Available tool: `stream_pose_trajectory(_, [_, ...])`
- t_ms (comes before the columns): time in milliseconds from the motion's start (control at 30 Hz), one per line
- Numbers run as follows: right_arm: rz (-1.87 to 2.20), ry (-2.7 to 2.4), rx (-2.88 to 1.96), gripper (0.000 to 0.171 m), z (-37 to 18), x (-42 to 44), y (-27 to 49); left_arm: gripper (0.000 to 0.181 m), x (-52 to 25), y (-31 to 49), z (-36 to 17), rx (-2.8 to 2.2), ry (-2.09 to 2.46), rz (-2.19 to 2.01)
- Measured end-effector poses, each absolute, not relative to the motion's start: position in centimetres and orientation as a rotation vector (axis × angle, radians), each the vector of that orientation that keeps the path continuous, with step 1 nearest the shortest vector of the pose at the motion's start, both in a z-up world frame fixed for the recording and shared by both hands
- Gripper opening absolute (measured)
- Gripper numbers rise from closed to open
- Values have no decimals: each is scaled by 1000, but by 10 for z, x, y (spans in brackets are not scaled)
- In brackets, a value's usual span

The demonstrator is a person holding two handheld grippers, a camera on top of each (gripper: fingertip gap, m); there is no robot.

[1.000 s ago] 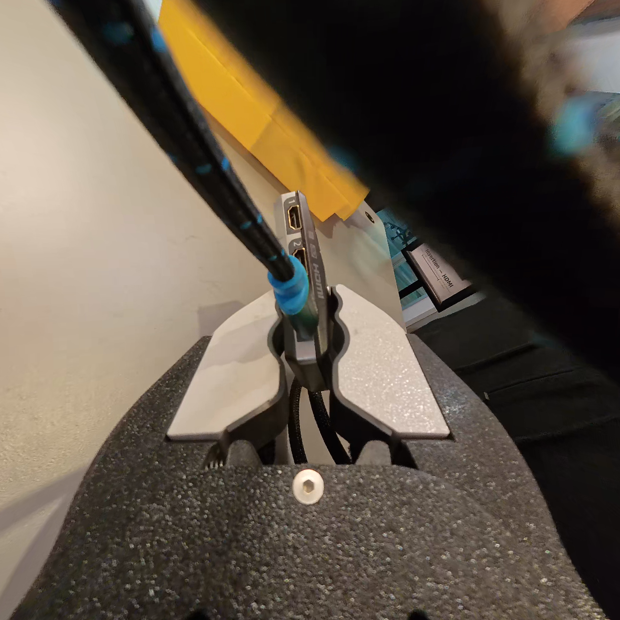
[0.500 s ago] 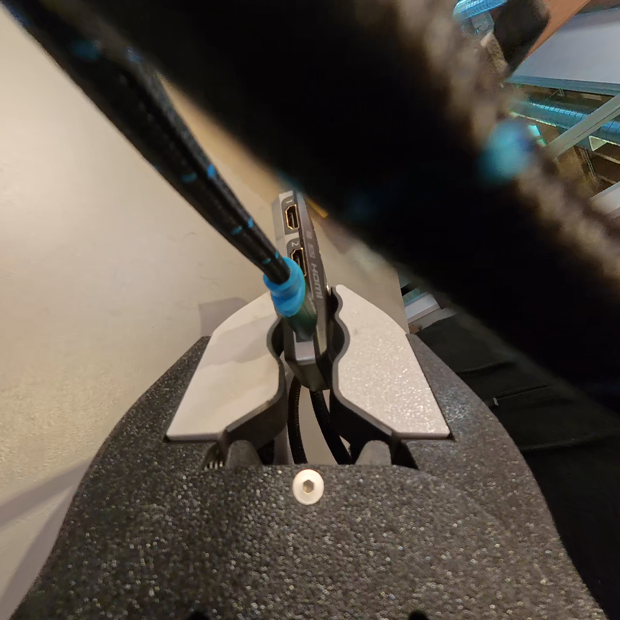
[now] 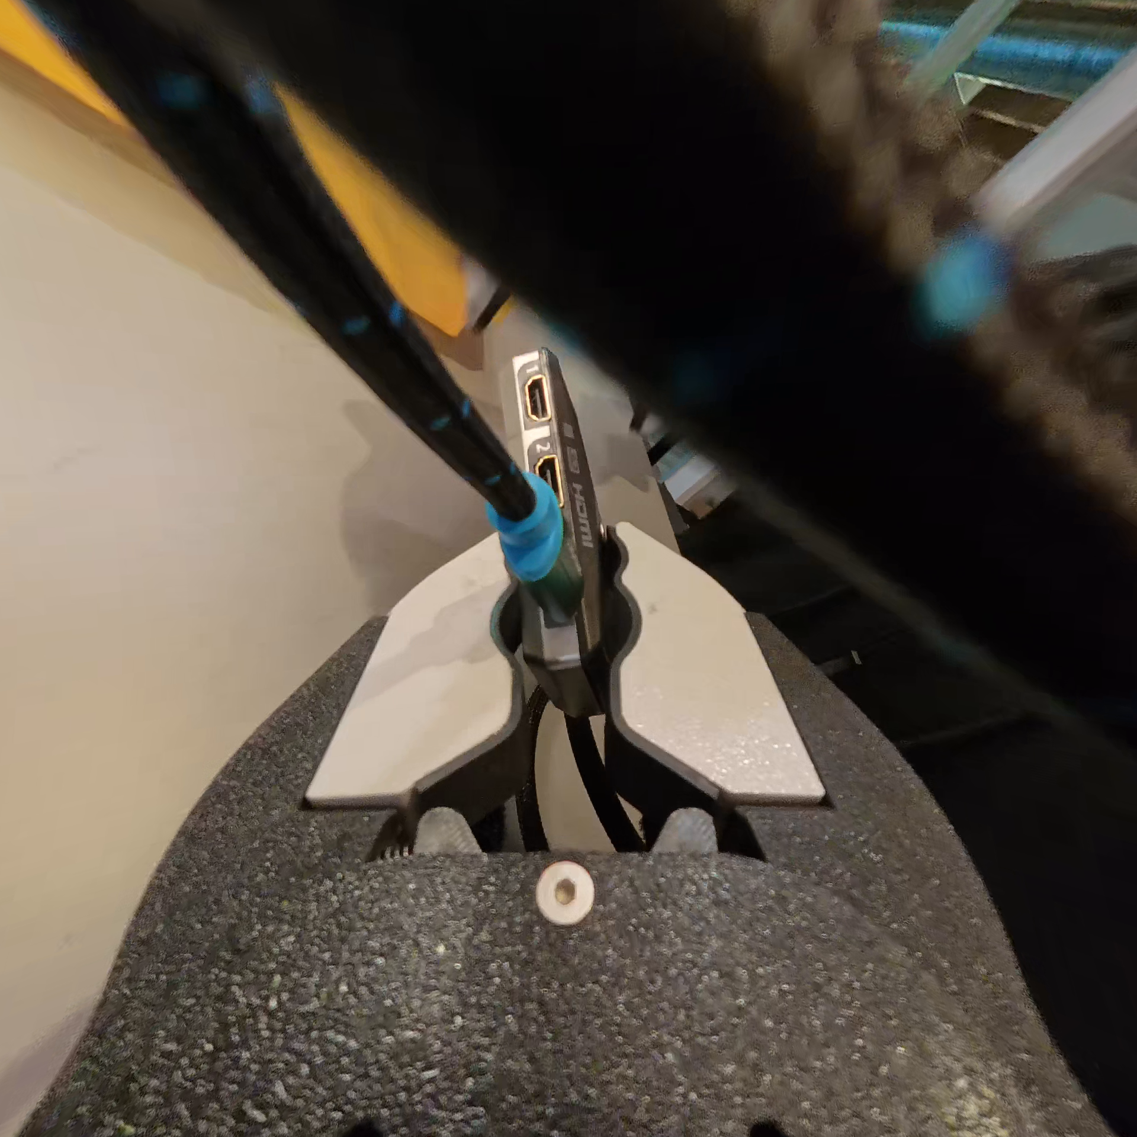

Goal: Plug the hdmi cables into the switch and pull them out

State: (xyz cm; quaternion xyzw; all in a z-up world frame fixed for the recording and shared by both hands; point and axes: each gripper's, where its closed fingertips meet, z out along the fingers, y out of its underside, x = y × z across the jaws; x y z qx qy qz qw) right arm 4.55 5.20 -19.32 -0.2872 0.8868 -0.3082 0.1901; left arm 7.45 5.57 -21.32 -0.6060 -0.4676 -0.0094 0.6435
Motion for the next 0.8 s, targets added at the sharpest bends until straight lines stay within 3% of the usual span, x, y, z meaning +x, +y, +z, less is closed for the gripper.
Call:
stream_pose_trajectory(67, [-732, 2385, -797, 57, -206, 65, 51, 24, 77, 60, -209, -1400, -1031, -13])
stream_pose_trajectory(100, [-701, 2334, -799, 42, -209, 73, 51, 24, 78, 61, -207, -1406, -1017, -8])
stream_pose_trajectory(233, [-764, 2203, -673, 28, -206, 83, 38, 33, 79, 48, -210, -1443, -1048, 69])
stream_pose_trajectory(333, [-916, 2147, -543, 26, -197, 75, 24, 51, 71, 30, -205, -1349, -1122, 104])
stream_pose_trajectory(600, [-1300, 2032, -204, 22, -173, 27, -1, 60, 72, -44, -182, -1142, -1293, 351])
stream_pose_trajectory(800, [-1617, 1799, -83, 21, -146, 16, -10, 67, 75, -46, -141, -1061, -1224, 468])
